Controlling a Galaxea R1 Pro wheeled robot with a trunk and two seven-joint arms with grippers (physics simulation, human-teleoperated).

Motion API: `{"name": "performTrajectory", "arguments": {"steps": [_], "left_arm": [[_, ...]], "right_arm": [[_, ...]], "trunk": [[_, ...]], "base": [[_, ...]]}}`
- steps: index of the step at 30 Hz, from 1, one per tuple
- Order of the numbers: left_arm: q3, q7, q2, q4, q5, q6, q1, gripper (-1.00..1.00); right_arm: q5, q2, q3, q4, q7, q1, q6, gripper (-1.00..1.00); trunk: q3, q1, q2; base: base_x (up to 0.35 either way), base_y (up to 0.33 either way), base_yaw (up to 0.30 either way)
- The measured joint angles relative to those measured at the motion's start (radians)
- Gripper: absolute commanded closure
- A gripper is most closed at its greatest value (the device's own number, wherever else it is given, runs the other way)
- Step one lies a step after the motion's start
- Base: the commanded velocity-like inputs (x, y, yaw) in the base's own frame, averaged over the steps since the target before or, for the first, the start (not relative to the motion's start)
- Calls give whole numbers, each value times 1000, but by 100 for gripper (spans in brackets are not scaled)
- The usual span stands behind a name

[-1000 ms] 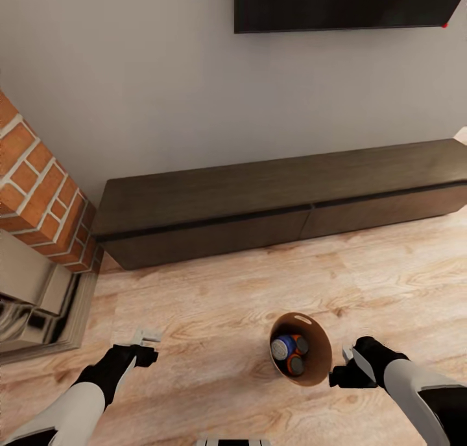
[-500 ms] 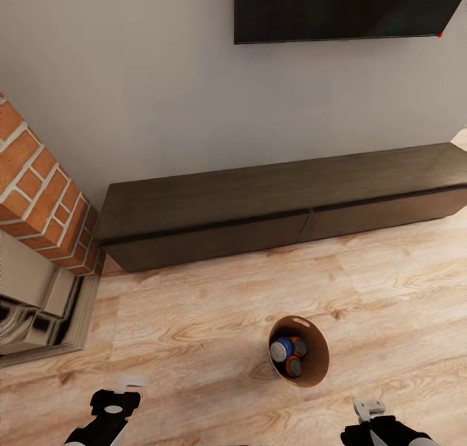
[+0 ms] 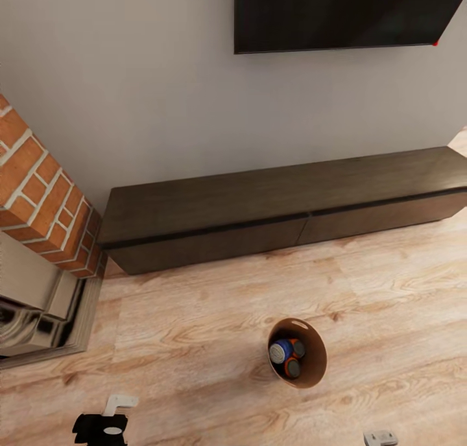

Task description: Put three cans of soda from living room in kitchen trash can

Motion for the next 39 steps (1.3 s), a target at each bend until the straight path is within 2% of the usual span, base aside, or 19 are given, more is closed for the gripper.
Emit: {"name": "performTrajectory", "arguments": {"steps": [4,10,13,15,17,19,20,22,23,24,25,30,31,32,36,39], "left_arm": [[-1,7,-10,5,-1,11,19,-100],[0,23,-61,10,-1,63,33,-100],[1,14,-71,15,1,64,82,-100],[2,-15,-73,17,3,51,131,-100],[1,-36,-71,19,3,26,145,-100],[1,-78,-67,22,1,-31,163,-100],[3,-135,-57,23,4,-96,201,-100],[4,-178,-46,24,6,-146,237,-100],[6,-220,-29,24,12,-194,266,-100],[4,-222,-28,24,12,-195,267,-100],[6,-244,-16,24,19,-219,278,-100],[4,-393,68,24,96,-348,317,-100],[5,-462,92,24,130,-399,330,-100],[3,-465,94,24,131,-401,331,-100],[2,-598,126,24,195,-512,361,-100],[1,-627,133,24,205,-557,369,-100]], "right_arm": [[-3,2,0,4,0,26,-45,-100],[-7,4,0,10,0,52,-86,-100],[-7,6,0,10,0,71,-94,-100],[-7,5,0,11,0,84,-97,-100],[-8,5,0,11,0,87,-99,-100],[-8,4,0,11,0,96,-101,-100],[-8,4,0,11,0,110,-116,-100],[-8,4,0,11,0,116,-134,-100],[-9,3,0,12,0,120,-149,-100],[-9,3,0,12,0,120,-149,-100],[-9,2,0,12,1,122,-154,-100],[-10,1,0,13,6,135,-171,-100],[-10,0,-1,13,8,140,-175,-100],[-10,0,-1,13,8,140,-175,-100],[-10,-3,-2,13,11,147,-181,-100],[-10,-5,-2,13,12,151,-183,-100]], "trunk": [[13,-15,28],[31,-38,70],[41,-50,91],[47,-58,105],[53,-65,119],[60,-73,133],[63,-77,140],[69,-84,154],[72,-88,161],[75,-92,168],[78,-96,175],[94,-115,210],[97,-119,217],[100,-123,224],[113,-138,252],[122,-149,273]], "base": [[0,0,0],[0,0,0],[0,0,0],[0,0,0],[0,0,0],[0,0,0],[0,0,0],[0,0,0],[0,0,0],[0,0,0],[0,0,0],[0,0,0],[0,0,0],[0,0,0],[0,0,0],[0,0,0]]}}
